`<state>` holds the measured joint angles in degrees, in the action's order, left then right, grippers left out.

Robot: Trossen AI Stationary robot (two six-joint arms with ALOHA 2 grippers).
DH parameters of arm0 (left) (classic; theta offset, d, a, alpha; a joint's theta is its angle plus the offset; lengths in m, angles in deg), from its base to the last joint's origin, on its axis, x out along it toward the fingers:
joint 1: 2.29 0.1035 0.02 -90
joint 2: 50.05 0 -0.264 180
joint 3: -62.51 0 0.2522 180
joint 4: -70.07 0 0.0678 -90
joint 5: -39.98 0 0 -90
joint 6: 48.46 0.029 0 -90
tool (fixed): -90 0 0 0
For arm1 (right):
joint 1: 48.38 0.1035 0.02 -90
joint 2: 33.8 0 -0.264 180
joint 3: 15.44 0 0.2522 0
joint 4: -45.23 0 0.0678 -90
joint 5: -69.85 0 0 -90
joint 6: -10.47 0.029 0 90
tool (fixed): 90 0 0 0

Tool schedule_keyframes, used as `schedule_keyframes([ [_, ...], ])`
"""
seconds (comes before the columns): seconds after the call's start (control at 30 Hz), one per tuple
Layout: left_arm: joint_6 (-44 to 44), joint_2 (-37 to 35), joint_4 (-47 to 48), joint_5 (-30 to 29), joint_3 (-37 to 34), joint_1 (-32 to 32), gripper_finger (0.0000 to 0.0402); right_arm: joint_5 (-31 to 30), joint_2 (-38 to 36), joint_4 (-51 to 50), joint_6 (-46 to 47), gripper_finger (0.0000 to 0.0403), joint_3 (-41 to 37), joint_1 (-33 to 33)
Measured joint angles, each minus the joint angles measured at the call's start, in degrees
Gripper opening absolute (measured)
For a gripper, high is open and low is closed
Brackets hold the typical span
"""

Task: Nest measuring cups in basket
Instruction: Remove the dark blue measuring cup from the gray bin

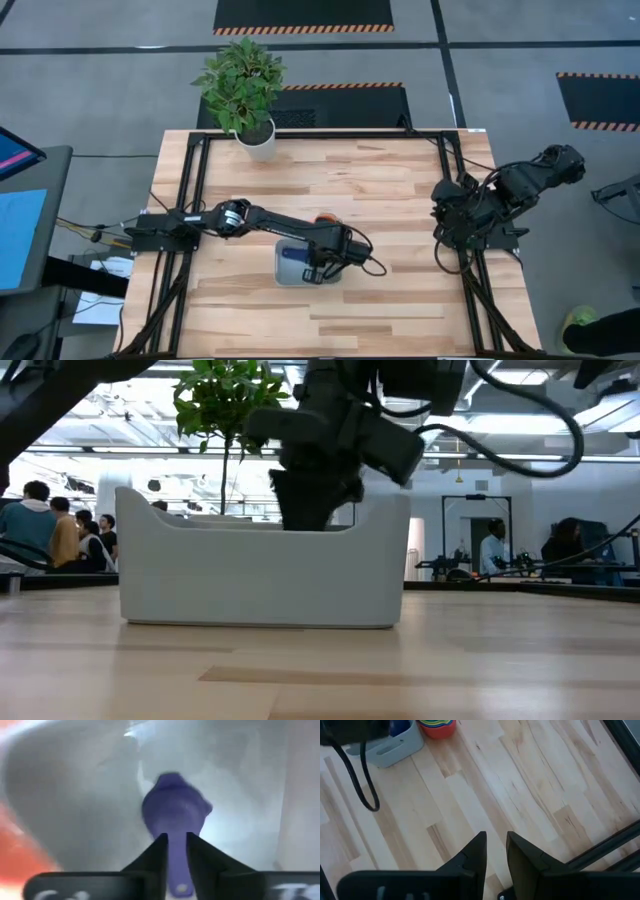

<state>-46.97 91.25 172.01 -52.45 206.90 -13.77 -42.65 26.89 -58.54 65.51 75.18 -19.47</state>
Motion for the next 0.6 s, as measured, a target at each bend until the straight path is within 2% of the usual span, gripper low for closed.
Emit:
schedule_keyframes([
  [0.1, -1.38, 0.05, 1.34, 0.72, 0.75, 0.21, 0.0007, -0.05, 0.02, 0.02, 0.0, 0.0098, 0.0, 0.0],
  [0.23, -3.54, 0.03, 1.72, 2.0, 0.98, 0.08, 0.0018, -0.09, 0.02, 0.02, 0.0, 0.0098, 0.0, 0.0],
  [0.37, -5.22, 0.01, 1.82, 3.25, 0.98, -0.57, 0.0066, -0.09, 0.02, 0.02, -0.02, 0.0098, 0.0, 0.0],
  [0.6, -13.81, 0.01, 1.82, 3.34, 0.98, -1.08, 0.0183, -0.19, 0.02, 0.01, -1.41, 0.0098, -0.02, 0.0],
])
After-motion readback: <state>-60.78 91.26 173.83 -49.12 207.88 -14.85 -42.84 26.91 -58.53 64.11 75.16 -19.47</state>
